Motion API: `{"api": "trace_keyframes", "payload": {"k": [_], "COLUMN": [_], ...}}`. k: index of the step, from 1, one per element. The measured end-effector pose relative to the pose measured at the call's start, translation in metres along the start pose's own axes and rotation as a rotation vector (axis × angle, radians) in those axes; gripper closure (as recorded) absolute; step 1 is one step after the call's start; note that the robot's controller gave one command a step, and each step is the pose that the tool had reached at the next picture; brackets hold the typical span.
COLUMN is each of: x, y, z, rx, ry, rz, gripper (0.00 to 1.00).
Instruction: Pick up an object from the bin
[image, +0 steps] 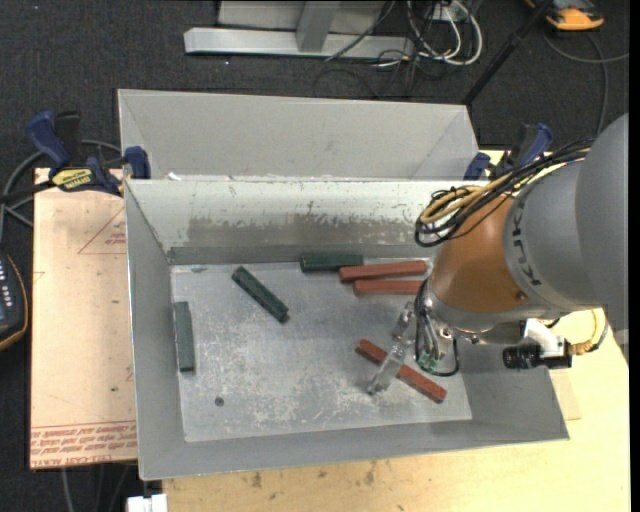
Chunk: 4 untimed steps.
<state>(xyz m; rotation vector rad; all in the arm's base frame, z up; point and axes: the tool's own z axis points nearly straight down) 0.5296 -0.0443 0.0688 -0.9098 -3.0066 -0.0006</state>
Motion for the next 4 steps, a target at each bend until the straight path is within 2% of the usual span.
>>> {"api": "trace_keyframes", "payload": {"k": [1,2,3,4], "x": [0.0,0.0,-0.002,-0.003], "y": [0.001,0.001,0.002,0.003], "z": [0.0,-0.001,-0.092,-0.133], "rx": [0.0,-0.001,-0.004,-0.003], "ry": [-0.001,-0.002,-0.008,-0.006], "rz": [-0.003,-0.003,-0.006,-0.01], "gripper": [0.0,1.0,1.0,1.0]}}
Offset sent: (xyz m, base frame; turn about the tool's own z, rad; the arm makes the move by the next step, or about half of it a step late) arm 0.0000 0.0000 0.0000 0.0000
